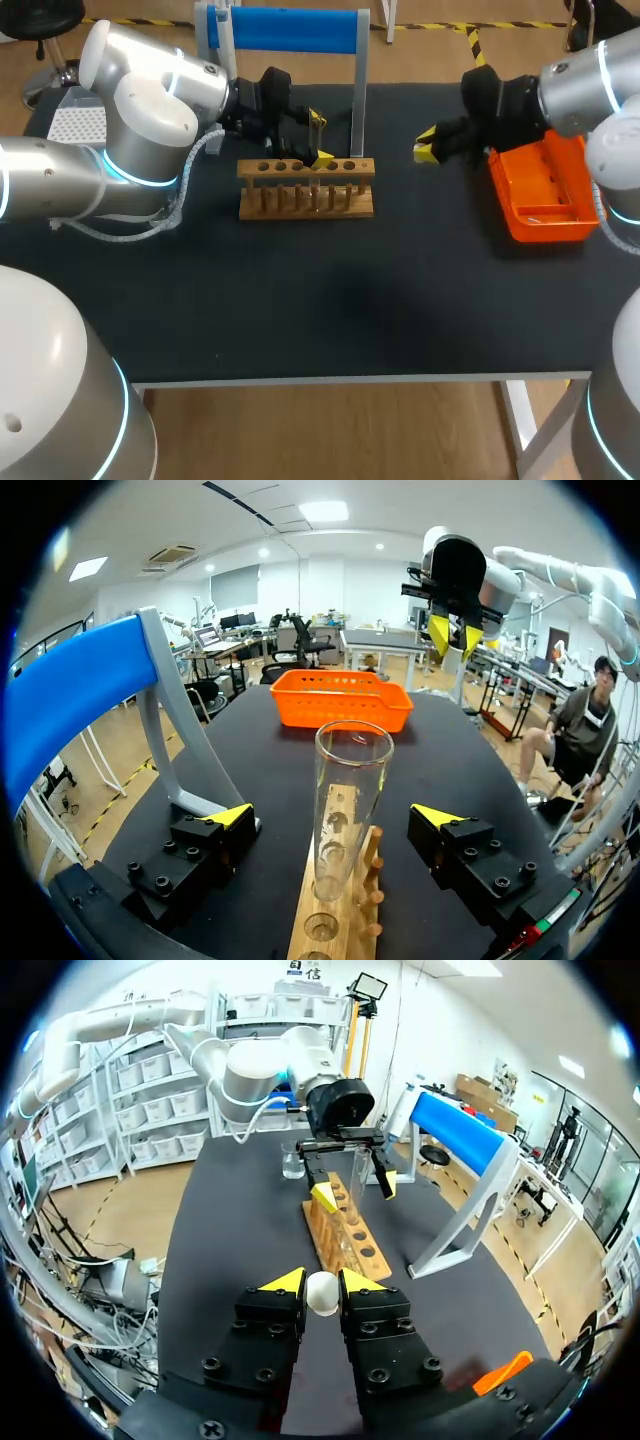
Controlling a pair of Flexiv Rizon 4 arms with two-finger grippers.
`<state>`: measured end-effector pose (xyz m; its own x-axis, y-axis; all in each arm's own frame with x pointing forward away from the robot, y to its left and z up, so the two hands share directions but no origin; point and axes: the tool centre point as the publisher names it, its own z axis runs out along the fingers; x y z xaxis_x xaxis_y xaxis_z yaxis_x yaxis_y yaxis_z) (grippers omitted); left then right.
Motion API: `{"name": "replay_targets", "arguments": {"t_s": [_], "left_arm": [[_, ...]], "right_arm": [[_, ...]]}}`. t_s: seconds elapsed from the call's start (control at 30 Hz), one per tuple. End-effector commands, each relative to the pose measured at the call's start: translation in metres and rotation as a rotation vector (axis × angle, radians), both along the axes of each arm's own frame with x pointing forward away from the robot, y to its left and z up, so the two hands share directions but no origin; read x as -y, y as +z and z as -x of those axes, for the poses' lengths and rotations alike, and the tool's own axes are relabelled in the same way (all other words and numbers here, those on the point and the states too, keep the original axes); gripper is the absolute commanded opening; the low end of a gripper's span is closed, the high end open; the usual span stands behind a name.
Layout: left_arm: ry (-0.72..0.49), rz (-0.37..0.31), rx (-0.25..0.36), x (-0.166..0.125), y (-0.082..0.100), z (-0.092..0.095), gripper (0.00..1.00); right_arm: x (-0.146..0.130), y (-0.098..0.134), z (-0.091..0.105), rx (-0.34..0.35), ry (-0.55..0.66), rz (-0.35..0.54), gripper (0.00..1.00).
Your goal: Invert the test tube, pick up the pipette, mount the tip to pipette, aspirate from beaker and dispense into the tube, eject the tip, return the pipette, and cap with the stopper.
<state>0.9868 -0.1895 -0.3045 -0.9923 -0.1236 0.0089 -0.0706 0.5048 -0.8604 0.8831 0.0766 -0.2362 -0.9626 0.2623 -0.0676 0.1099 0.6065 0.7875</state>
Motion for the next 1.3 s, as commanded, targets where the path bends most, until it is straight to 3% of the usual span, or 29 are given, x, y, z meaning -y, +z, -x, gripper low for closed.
{"name": "replay_targets", "arguments": {"t_s": [0.03, 0.63, 1.3], "left_arm": [[-0.002, 0.0, 0.0, 0.0, 0.0, 0.0, 1.0], [-0.002, 0.0, 0.0, 0.0, 0.0, 0.0, 1.0], [-0.002, 0.0, 0.0, 0.0, 0.0, 0.0, 1.0]], "right_arm": [[-0.015, 0.007, -0.016, 0.002, 0.04, 0.012, 0.0], [-0.08, 0.024, -0.062, -0.004, 0.144, 0.053, 0.0], [-0.128, 0.036, -0.083, 0.01, 0.203, 0.079, 0.0]]}}
